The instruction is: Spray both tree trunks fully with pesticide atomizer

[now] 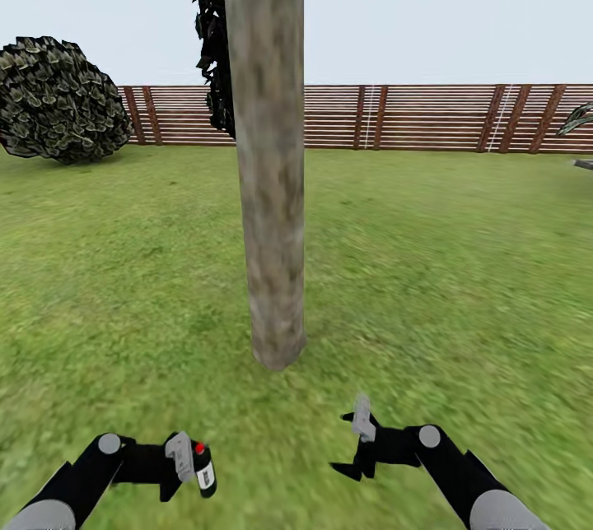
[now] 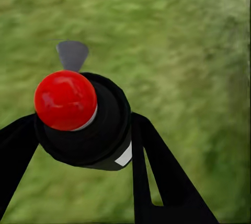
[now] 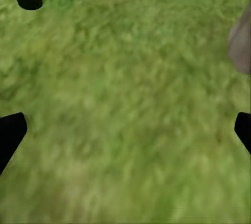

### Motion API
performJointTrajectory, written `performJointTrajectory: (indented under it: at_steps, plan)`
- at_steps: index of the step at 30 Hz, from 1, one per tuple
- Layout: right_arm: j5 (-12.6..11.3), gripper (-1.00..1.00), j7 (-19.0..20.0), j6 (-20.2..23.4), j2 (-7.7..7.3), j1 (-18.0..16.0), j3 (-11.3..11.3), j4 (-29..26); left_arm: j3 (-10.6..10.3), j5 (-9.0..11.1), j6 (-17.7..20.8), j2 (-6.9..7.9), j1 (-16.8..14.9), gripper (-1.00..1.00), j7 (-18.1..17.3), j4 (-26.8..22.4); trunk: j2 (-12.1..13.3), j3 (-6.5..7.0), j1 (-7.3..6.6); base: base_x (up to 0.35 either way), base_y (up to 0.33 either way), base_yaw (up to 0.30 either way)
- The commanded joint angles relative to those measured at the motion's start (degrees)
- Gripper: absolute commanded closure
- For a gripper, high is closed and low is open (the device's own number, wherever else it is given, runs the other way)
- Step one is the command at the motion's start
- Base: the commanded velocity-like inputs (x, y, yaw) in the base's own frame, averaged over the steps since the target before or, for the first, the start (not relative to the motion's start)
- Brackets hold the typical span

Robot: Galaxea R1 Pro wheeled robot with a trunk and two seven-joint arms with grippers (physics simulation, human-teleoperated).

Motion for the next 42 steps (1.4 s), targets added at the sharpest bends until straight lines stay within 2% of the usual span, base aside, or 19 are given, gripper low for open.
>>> performJointTrajectory:
  at_steps: [1,3,5,6,9,10,11,15,16,17,18,19,22,27,31,42]
  plan:
    - [0.5,-1.0,0.1,-0.3,0.28,-0.2,0.2,-0.2,0.4,-1.4,-0.5,-0.14,-0.1,1.0,-0.9,-0.5,0.0,-0.05,-0.01,0.0,0.0,0.0]
    - [1.8,-1.0,0.8,-0.3,1.04,-0.4,0.8,-0.6,0.4,-2.5,-0.5,-0.22,-0.1,1.0,-1.5,-1.1,0.0,-0.05,-0.01,0.0,0.0,0.0]
    - [5.3,-1.0,1.3,-0.2,1.96,-0.6,2.2,-0.9,0.5,-3.7,-0.5,-0.5,-0.1,1.0,-1.9,-1.4,0.0,-0.05,-0.01,0.0,0.0,0.0]
    - [6.4,1.0,1.4,-0.2,2.58,-0.7,2.4,-0.9,0.5,-4.2,-0.5,-0.81,-0.1,1.0,-2.0,-1.4,0.0,-0.05,-0.01,0.0,0.0,0.0]
    - [7.8,1.0,1.6,-0.2,4.06,-0.8,2.7,-1.0,0.5,-5.0,-0.6,-1.41,0.0,1.0,-2.1,-1.5,0.0,-0.05,-0.01,0.0,0.0,0.0]
    - [8.3,1.0,1.6,-0.2,5.31,-0.8,2.9,-1.0,0.4,-5.4,-0.6,-1.77,0.0,1.0,-2.2,-1.5,0.0,-0.05,-0.01,0.0,0.0,0.0]
    - [8.4,1.0,1.6,-0.2,5.9,-0.8,2.9,-1.0,0.0,-5.4,-0.6,-2.02,-0.1,1.0,-2.2,-1.5,0.0,-0.05,-0.01,0.0,0.0,0.0]
    - [8.5,1.0,1.9,-0.2,7.25,-1.4,3.0,-1.7,-4.1,-5.5,-0.5,-3.11,-0.1,1.0,-2.1,-1.5,0.0,-0.05,-0.01,0.0,0.0,0.0]
    - [8.5,1.0,2.7,-0.2,7.64,-1.8,3.0,-2.3,-5.7,-5.6,-0.4,-3.93,-0.1,1.0,-2.0,-1.6,0.0,-0.05,-0.01,0.0,0.0,0.0]
    - [8.5,1.0,3.2,-0.2,7.82,-1.9,3.0,-2.7,-6.1,-5.6,-0.4,-4.45,-0.2,1.0,-1.9,-1.6,0.0,-0.05,-0.01,0.0,0.0,0.0]
    - [8.6,1.0,3.7,-0.2,8.33,-2.1,3.0,-3.3,-6.5,-5.6,-0.5,-5.75,-0.2,1.0,-1.9,-1.7,0.0,-0.05,-0.01,0.0,0.0,0.0]
    - [8.6,1.0,4.1,-0.2,8.83,-2.2,3.0,-3.8,-6.9,-5.7,-0.6,-7.9,-0.2,1.0,-1.9,-1.8,0.0,-0.05,-0.01,0.0,0.0,0.0]
    - [8.6,1.0,4.1,-0.2,8.97,-2.2,3.0,-3.9,-7.1,-5.8,-0.6,-9.67,-0.2,1.0,-1.8,-1.9,0.0,-0.05,-0.01,0.0,0.0,0.0]
    - [8.6,1.0,4.2,-0.2,9.06,-2.2,3.0,-4.0,-8.9,-8.0,-0.4,-11.67,-0.3,1.0,-1.6,-1.9,0.0,-0.05,-0.01,0.0,0.0,0.0]
    - [8.6,1.0,4.2,-0.2,9.09,-2.2,3.0,-4.0,-9.5,-8.5,-0.3,-12.33,-0.4,1.0,-1.5,-1.9,0.0,-0.05,-0.01,0.0,0.0,0.0]
    - [8.5,1.0,4.2,-0.2,9.11,-2.2,3.0,-4.0,-9.2,-7.9,-0.2,-12.59,-0.8,1.0,-0.6,-4.5,0.0,-0.05,-0.01,0.0,0.0,0.0]
